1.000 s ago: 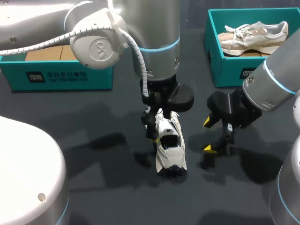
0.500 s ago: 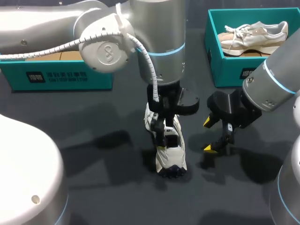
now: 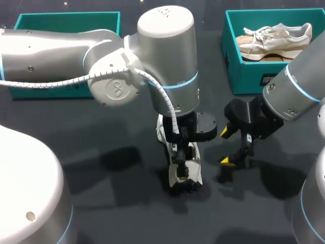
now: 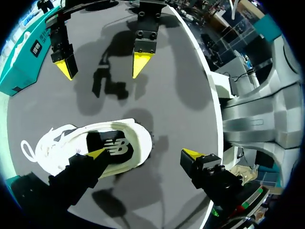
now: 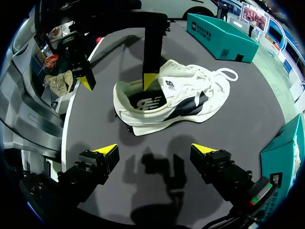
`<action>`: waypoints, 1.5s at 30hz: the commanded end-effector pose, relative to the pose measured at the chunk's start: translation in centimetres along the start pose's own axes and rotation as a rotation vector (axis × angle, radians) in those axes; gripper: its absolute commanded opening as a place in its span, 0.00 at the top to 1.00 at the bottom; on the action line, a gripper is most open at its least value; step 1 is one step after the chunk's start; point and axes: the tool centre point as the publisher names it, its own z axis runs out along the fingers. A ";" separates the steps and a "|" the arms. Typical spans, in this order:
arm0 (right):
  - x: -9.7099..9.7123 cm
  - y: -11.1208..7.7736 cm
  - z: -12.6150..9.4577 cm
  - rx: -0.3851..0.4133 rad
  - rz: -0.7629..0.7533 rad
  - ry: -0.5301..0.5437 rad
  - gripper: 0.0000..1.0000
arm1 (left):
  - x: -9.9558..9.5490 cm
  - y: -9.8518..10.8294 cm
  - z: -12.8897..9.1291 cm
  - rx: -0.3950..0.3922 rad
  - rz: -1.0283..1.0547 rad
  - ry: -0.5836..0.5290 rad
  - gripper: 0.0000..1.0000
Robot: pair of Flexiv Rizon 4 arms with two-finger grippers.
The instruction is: Take the shoe out of the shoebox, open the shoe tongue, remove and reinsert the insole, then place the shoe into the shoebox
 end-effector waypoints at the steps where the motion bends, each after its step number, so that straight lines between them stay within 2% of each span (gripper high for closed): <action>1: 0.1 0.0 0.0 0.002 0.001 -0.002 0.00 | 0.5 0.2 1.4 0.026 -0.010 -0.021 0.00; 19: 0.1 0.0 0.0 0.002 0.001 -0.002 0.00 | -0.1 -2.2 5.3 0.003 -0.053 -0.101 0.00; 22: 0.1 0.0 0.0 0.002 0.001 -0.002 0.00 | -0.2 -2.5 5.9 -0.003 -0.066 -0.112 0.04; 25: 0.1 0.0 0.0 0.002 0.001 -0.002 0.00 | -0.4 -2.6 6.2 -0.010 -0.087 -0.121 0.17; 26: 0.1 0.0 0.0 0.002 0.001 -0.002 0.00 | -0.5 -2.6 6.3 -0.016 -0.096 -0.120 0.29; 29: 0.1 0.0 0.0 0.002 0.001 -0.002 0.00 | -0.8 -2.5 6.5 -0.024 -0.111 -0.125 0.50; 40: 0.1 0.0 0.0 0.002 0.001 -0.002 0.00 | -1.1 -1.4 6.6 -0.046 -0.146 -0.119 0.83; 41: 0.1 0.0 0.0 0.002 0.001 -0.002 0.00 | -1.1 -1.3 6.6 -0.048 -0.149 -0.121 0.84; 43: 0.1 0.0 0.0 0.002 0.001 -0.002 0.00 | -1.1 -1.1 6.5 -0.049 -0.152 -0.122 0.77; 45: 0.1 0.0 0.0 0.002 0.001 -0.002 0.00 | -1.1 -1.0 6.5 -0.051 -0.153 -0.124 0.64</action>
